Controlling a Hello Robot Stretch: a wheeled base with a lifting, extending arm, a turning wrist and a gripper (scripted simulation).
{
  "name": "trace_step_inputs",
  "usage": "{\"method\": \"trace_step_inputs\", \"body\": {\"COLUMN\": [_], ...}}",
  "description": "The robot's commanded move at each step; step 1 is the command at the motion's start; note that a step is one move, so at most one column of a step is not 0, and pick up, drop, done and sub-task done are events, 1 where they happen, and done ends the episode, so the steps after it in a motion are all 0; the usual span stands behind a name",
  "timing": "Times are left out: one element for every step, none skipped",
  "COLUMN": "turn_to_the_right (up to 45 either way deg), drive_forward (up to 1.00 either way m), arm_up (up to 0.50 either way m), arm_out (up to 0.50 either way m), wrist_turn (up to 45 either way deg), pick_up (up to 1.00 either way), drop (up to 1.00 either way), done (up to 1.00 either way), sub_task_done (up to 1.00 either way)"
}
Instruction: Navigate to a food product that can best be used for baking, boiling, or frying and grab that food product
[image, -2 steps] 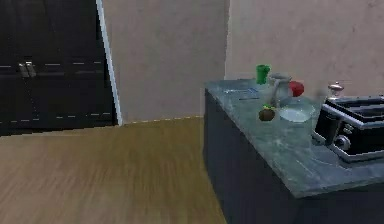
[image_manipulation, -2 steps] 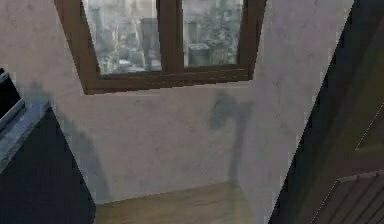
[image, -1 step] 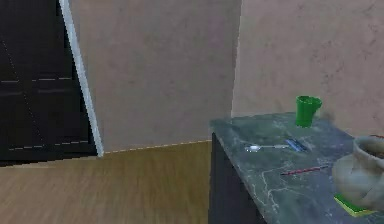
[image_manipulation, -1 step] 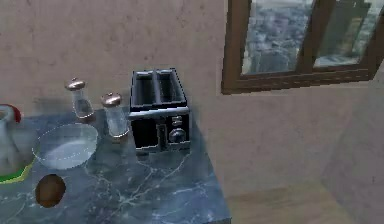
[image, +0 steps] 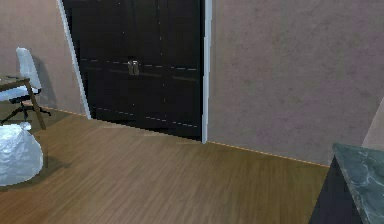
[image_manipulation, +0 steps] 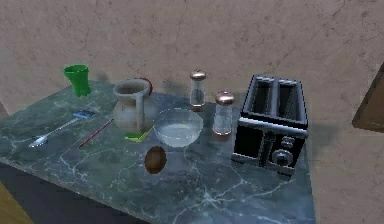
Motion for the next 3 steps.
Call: {"method": "trace_step_inputs", "body": {"turn_to_the_right": [0.0, 0.0, 0.0], "drive_forward": [0.0, 0.0, 0.0], "arm_up": [0.5, 0.38, 0.0], "arm_out": [0.0, 0.0, 0.14], "wrist_turn": [0.0, 0.0, 0.0], "pick_up": [0.0, 0.0, 0.0], "drop": [0.0, 0.0, 0.0], "done": [0.0, 0.0, 0.0], "sub_task_done": [0.0, 0.0, 0.0]}}
